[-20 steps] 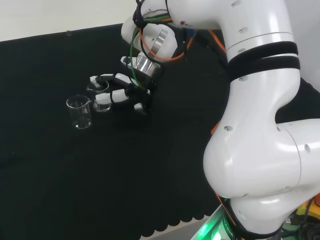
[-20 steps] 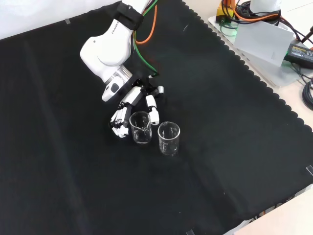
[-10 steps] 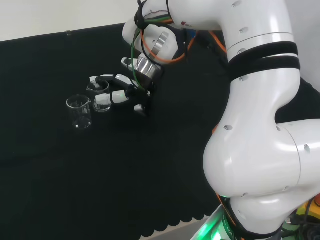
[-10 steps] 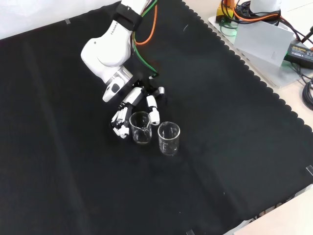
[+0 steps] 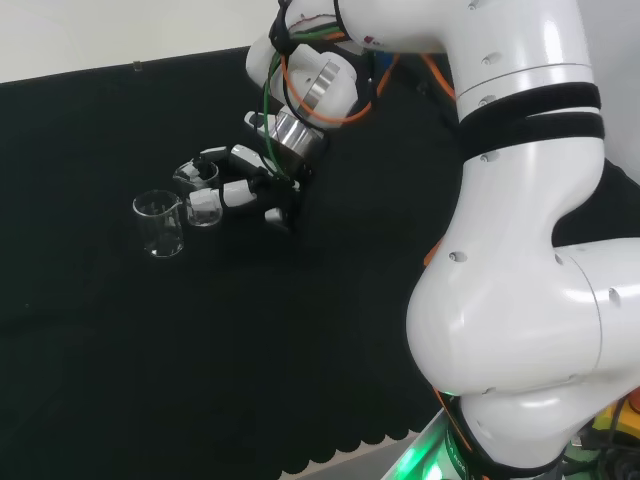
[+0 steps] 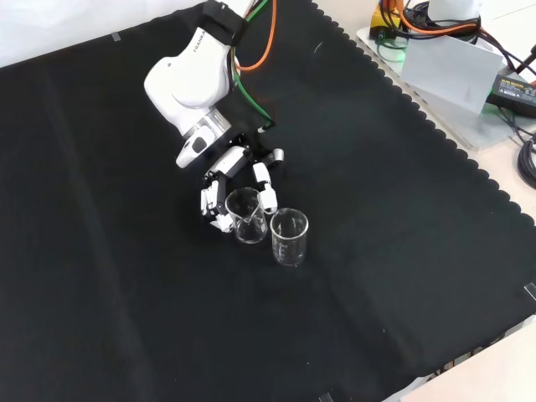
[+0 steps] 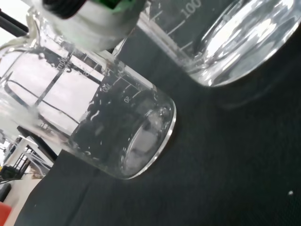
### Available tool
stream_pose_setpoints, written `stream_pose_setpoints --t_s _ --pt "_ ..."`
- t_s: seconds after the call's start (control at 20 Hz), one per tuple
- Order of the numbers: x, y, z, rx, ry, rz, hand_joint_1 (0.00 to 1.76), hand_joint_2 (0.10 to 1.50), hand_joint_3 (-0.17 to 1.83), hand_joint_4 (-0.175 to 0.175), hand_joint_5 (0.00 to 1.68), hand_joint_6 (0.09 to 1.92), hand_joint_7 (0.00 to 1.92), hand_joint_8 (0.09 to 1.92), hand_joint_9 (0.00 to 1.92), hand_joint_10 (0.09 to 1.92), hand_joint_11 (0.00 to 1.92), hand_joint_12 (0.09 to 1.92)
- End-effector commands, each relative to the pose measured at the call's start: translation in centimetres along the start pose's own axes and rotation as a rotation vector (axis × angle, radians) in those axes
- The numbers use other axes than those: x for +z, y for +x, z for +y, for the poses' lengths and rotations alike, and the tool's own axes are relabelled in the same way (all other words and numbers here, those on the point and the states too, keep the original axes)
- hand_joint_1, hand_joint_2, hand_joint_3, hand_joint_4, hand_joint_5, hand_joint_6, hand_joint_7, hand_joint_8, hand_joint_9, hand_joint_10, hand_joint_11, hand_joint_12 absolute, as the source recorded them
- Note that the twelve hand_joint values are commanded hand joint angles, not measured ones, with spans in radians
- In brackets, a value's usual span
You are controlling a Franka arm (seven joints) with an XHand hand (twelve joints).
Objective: Pick up the beaker on the right.
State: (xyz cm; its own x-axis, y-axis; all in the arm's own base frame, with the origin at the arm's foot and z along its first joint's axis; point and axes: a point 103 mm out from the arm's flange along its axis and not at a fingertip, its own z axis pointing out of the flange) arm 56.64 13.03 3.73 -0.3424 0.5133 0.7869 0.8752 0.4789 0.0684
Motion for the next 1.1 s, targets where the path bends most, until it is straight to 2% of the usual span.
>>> stream_pose_setpoints --t_s 0.05,0.1,0.15,0.25,0.55,1.1 --pt "-2.0 1.3 0.1 0.002 -0.024 -0.091 1.29 1.07 -0.17 -0.116 1.20 0.66 1.32 0.52 1.29 0.76 1.03 0.89" --pt "-2.3 1.5 0.1 0.002 -0.022 -0.104 1.30 1.08 -0.17 -0.146 1.20 0.67 1.28 0.59 1.32 0.81 1.09 0.85" --pt "-2.8 1.7 0.0 0.002 -0.017 -0.116 1.30 1.08 -0.17 -0.161 1.20 0.68 1.26 0.63 1.34 0.84 1.13 0.84" --pt "-3.9 2.1 -0.3 0.003 -0.011 -0.148 1.30 1.09 -0.17 -0.173 1.18 0.70 1.24 0.68 1.37 0.87 1.16 0.83" --pt "-6.1 3.4 -1.4 0.011 0.037 -0.217 1.29 1.11 -0.17 -0.175 1.13 0.79 1.19 0.78 1.38 0.95 1.14 0.87" --pt "-8.3 5.8 -4.6 0.023 0.086 -0.287 1.29 1.12 -0.17 -0.175 1.10 0.85 1.15 0.84 1.37 1.01 1.11 0.91"
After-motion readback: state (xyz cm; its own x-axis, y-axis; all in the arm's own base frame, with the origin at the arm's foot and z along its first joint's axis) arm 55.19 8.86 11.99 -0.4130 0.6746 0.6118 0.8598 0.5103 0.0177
